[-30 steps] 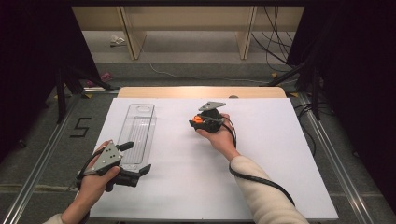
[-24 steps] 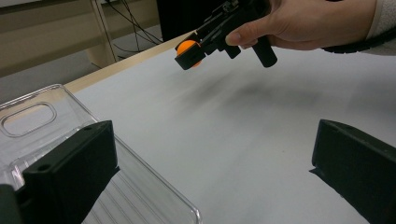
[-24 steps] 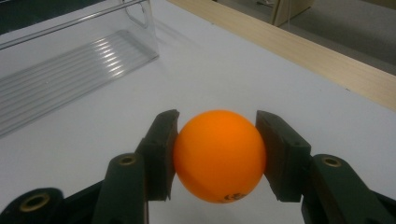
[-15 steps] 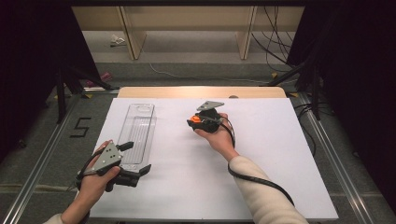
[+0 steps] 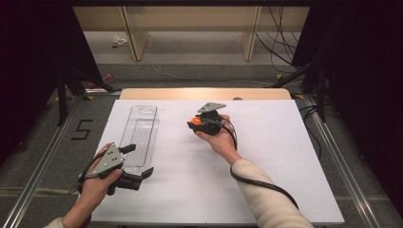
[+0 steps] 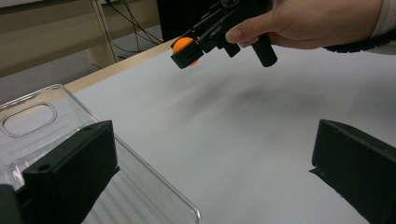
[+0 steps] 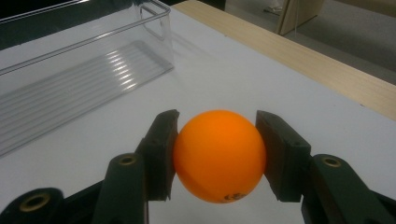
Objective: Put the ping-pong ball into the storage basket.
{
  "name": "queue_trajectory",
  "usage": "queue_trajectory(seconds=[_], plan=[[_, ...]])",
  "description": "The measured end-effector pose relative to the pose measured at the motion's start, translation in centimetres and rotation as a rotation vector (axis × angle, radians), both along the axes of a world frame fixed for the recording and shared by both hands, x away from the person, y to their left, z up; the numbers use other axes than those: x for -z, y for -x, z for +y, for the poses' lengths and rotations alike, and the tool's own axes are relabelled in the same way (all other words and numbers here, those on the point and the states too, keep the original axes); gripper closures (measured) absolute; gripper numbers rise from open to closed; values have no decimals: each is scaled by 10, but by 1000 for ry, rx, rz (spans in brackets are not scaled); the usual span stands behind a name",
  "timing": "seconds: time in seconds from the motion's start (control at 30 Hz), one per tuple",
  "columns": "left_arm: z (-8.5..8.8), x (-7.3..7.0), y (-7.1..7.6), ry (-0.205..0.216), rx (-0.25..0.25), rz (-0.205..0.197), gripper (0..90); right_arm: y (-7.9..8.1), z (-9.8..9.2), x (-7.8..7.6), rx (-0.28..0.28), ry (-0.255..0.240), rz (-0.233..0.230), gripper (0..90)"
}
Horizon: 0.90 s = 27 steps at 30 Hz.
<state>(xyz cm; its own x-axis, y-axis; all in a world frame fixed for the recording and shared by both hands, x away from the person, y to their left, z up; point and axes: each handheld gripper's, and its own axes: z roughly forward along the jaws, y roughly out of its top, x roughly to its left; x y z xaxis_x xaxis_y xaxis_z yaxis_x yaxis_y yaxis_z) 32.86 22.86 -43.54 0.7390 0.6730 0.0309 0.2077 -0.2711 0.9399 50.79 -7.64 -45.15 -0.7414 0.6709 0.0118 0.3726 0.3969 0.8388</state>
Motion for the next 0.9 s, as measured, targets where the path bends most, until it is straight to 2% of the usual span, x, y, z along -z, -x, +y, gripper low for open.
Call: queue_trajectory(seconds=[0.9], plan=[[0, 0, 0, 2, -1, -1, 0, 5, 9, -6, -25, -16, -11, 515]])
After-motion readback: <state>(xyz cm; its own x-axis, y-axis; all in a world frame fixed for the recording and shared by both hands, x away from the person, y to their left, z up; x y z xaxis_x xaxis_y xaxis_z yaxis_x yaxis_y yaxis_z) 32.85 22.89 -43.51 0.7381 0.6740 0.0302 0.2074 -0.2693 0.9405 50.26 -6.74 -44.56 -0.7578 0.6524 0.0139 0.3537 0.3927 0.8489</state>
